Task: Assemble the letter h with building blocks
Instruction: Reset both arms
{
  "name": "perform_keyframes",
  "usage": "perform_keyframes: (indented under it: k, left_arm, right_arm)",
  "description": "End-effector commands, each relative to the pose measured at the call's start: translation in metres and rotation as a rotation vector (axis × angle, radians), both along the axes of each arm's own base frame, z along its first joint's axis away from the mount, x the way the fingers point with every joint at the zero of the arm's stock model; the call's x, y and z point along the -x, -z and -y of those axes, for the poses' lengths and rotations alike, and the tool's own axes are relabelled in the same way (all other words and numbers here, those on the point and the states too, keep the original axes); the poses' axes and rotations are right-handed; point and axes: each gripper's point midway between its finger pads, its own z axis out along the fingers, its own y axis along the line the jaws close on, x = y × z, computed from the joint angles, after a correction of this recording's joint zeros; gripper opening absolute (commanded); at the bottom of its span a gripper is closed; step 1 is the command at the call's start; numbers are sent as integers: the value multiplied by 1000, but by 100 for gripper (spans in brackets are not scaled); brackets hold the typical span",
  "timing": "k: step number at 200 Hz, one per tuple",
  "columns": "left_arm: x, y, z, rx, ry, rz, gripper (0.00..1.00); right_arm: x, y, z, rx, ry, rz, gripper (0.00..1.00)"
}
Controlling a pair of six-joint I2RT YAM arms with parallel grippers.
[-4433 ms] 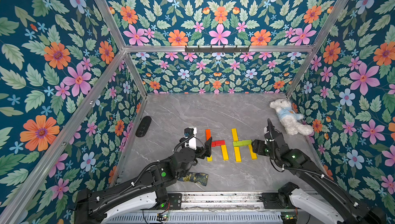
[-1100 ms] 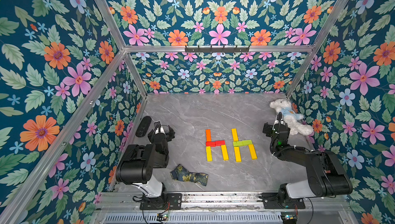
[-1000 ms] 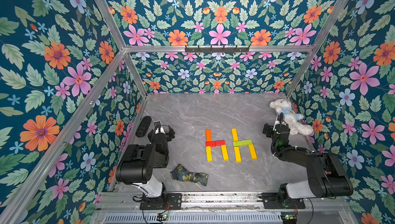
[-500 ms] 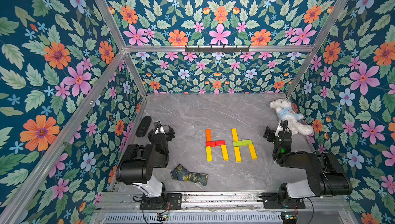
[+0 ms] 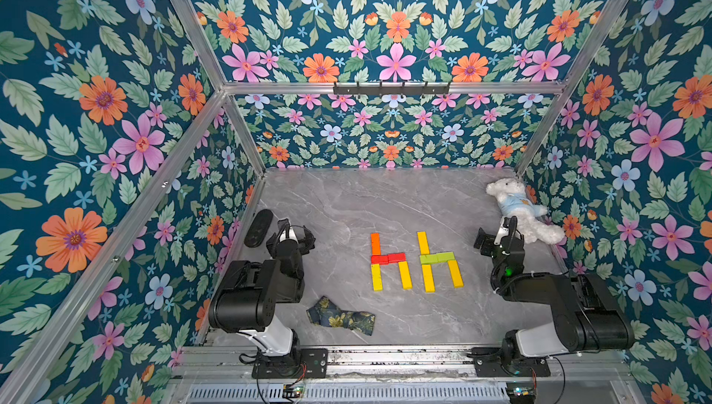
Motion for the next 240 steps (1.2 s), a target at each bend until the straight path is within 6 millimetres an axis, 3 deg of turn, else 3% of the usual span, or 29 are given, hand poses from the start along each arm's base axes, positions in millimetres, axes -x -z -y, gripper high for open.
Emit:
perform_keyframes:
  k: [1,213,225,240]
  left_arm:
    - [-3,-11,1,-9,5,40,100]
    - [-2,-12,2,-7,7,47,100]
    - [-1,-23,0,-26,-17,71,100]
    - [0,-55,10,-62,-9,66,100]
  right_arm:
    - [-4,-10,0,10,-1,43,99]
    - [-4,-10,0,10,-3,43,99]
    - [-3,-10,0,10,-2,43,99]
    - [-4,-11,0,9,-3,43,99]
